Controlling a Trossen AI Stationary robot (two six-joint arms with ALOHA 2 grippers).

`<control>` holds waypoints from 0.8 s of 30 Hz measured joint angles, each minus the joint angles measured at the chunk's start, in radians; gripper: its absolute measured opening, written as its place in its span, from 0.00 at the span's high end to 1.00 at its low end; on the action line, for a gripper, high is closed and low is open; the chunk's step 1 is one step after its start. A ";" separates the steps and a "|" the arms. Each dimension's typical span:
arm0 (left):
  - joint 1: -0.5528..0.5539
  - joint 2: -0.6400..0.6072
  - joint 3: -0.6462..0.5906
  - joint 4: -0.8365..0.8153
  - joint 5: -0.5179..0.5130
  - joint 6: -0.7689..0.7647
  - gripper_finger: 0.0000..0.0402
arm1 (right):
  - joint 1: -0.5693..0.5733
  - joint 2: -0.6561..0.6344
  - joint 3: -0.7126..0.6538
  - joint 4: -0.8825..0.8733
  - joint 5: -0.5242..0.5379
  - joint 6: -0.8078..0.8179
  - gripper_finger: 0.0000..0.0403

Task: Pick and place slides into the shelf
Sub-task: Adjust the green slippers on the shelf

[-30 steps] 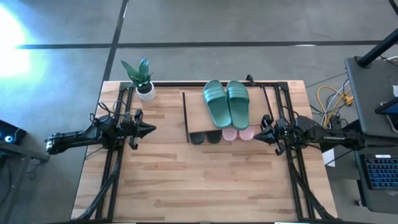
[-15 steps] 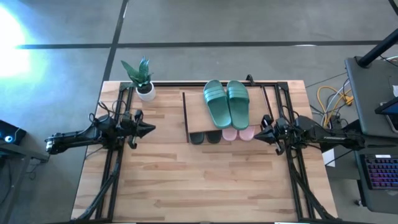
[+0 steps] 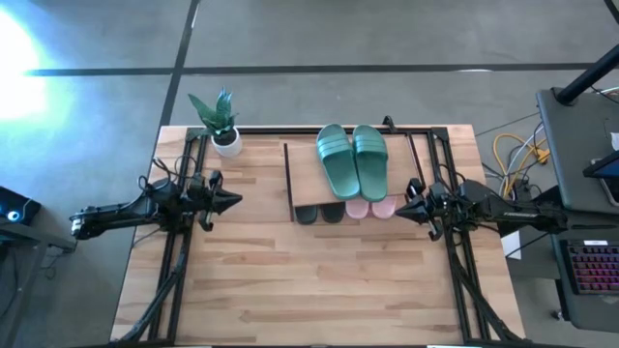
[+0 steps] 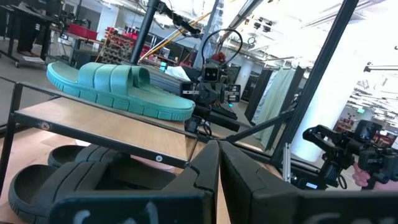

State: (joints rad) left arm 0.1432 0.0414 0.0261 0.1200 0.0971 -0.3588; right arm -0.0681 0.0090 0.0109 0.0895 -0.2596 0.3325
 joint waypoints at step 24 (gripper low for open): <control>0.000 0.012 0.003 0.280 -0.134 -0.262 1.00 | 0.000 0.002 -0.003 0.070 -0.003 0.072 0.98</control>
State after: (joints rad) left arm 0.1436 0.0537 0.0292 0.3998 -0.0371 -0.6210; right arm -0.0677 0.0110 0.0074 0.1600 -0.2629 0.4047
